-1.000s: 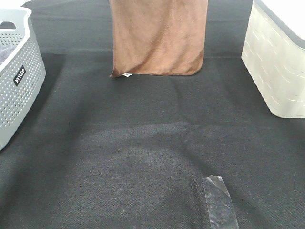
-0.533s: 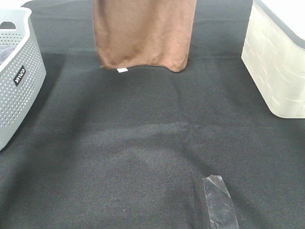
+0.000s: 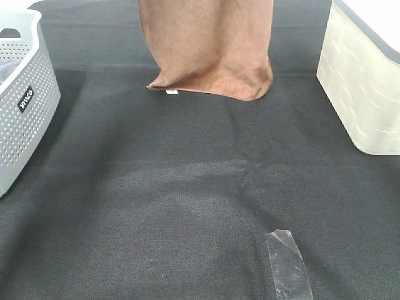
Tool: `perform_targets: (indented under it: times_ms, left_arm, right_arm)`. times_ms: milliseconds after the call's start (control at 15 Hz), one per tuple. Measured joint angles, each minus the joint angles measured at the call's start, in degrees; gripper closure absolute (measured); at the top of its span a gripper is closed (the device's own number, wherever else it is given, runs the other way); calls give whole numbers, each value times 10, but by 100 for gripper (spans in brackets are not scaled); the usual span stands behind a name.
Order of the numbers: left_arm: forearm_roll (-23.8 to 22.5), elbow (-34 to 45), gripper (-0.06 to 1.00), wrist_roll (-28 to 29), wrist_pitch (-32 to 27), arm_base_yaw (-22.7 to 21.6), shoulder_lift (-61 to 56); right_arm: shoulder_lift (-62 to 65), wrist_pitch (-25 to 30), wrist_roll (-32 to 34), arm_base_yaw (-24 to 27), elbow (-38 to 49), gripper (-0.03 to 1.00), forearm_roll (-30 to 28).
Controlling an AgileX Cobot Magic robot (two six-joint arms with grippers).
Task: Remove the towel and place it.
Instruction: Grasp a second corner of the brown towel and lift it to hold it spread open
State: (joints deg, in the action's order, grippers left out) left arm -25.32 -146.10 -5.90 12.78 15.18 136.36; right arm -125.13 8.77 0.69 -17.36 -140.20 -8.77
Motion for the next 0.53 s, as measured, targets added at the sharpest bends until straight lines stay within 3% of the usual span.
perform_targets:
  times_ms: [133,267,400,467,533]
  left_arm:
    - [-9,-1,94,43,-93,9,-1]
    - [16,-2,94,45,-282,34,-3]
    - [71,-2,94,-21,-472,58,-8]
    - [131,-2,94,-66,-622,70,-23]
    - [143,-2,94,-69,-675,70,-36]
  right_arm:
    - [0,58,0,0,0,96,24]
    - [0,147,0,0,0,96,59]
    - [0,268,0,2,0,96,79]
    - [3,367,-19,3,0,96,97]
    - [9,404,-38,4,0,96,118]
